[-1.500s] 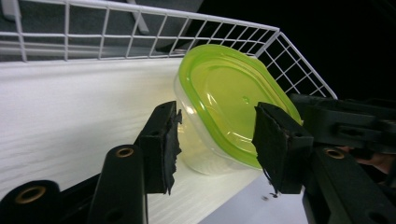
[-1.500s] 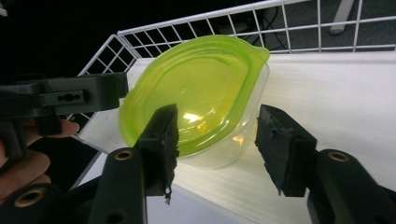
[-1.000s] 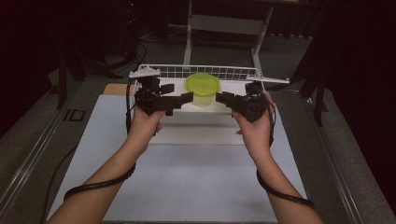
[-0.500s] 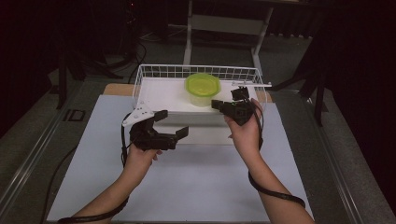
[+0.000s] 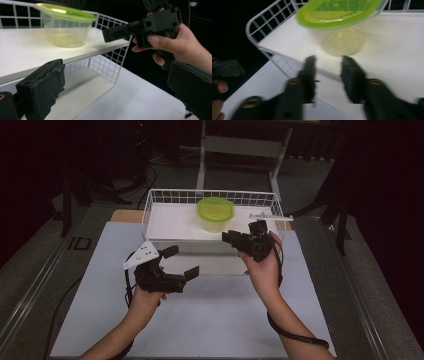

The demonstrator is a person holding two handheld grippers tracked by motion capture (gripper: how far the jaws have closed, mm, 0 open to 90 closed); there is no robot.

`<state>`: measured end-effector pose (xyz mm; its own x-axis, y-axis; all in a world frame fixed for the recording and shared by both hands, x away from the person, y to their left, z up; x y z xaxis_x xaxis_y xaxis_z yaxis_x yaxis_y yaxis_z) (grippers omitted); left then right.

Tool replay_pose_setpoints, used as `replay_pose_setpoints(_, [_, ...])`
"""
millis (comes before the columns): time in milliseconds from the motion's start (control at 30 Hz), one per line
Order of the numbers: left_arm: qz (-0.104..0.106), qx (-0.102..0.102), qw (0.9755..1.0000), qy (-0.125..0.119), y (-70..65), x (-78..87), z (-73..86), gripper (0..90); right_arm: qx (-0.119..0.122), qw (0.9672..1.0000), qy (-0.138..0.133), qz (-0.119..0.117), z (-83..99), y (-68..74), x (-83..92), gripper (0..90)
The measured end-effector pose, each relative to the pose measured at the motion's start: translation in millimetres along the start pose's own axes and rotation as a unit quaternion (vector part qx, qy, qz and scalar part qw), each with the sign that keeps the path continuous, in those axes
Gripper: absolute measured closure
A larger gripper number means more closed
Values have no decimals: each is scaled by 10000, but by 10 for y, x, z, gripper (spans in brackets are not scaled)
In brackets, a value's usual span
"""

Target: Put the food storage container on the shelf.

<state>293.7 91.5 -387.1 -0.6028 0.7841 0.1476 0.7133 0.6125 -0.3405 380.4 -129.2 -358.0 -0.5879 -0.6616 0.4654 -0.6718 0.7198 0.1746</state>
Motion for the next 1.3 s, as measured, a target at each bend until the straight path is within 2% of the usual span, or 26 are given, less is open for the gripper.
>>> replay_pose_setpoints(67, [38, -150, 9999, -15, -60, 26, 15, 20, 168, 9998, -89, -81, 48, 57, 78, 483])
replay_pose_setpoints(133, [40, -276, 9996, -31, -119, 57, 47, 20, 451, 9988, -159, -87, 111, 103, 147, 445])
replay_pose_setpoints(233, [43, -457, 9989, -42, -190, 100, 109, 20, 748, 9966, -292, -173, 215, 164, 221, 274])
replay_pose_setpoints(300, [110, -419, 9991, -45, -215, 121, 144, 20, 1058, 9935, -358, -203, 312, 211, 263, 206])
replay_pose_setpoints(333, [113, -414, 9991, -34, -221, 129, 162, 20, 1081, 9931, -394, -207, 356, 232, 280, 189])
replay_pose_setpoints(400, [212, -387, 9990, -23, -226, 138, 196, 20, 1009, 9933, -439, -367, 440, 265, 312, 179])
replay_pose_setpoints(500, [261, -457, 9986, -32, -241, 141, 249, 20, 1008, 9927, -555, -365, 545, 287, 357, 161])
replay_pose_setpoints(600, [322, -492, 9983, 17, -257, 139, 323, 20, 1004, 9927, -502, -433, 663, 285, 381, 160])
replay_pose_setpoints(667, [291, -590, 9978, 73, -269, 136, 372, 20, 1018, 9928, -475, -418, 741, 267, 389, 161])
replay_pose_setpoints(800, [356, -647, 9972, 124, -298, 124, 474, 20, 987, 9931, -469, -427, 878, 223, 398, 161])
replay_pose_setpoints(933, [568, -678, 9960, 157, -333, 105, 581, 20, 1096, 9918, -553, -362, 1001, 192, 436, 162])
replay_pose_setpoints(1133, [569, -597, 9964, 186, -292, 116, 705, 20, 1117, 9918, -497, -365, 1182, 145, 487, 161])
replay_pose_setpoints(1300, [530, -693, 9958, 274, -247, 144, 811, 20, 1129, 9920, -462, -316, 1365, 105, 520, 161])
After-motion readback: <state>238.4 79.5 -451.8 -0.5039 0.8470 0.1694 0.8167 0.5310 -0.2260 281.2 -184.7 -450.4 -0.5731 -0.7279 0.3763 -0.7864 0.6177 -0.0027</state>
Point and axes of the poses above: each handheld gripper's, and its own axes: x roughly backward along the jaws, z roughly out of its underside, y roughly to its left, the point moved 4 cm from there along -x, roughly forward along the jaws, and after that the axes turned 8 degrees about x, right-handed, at the moved point
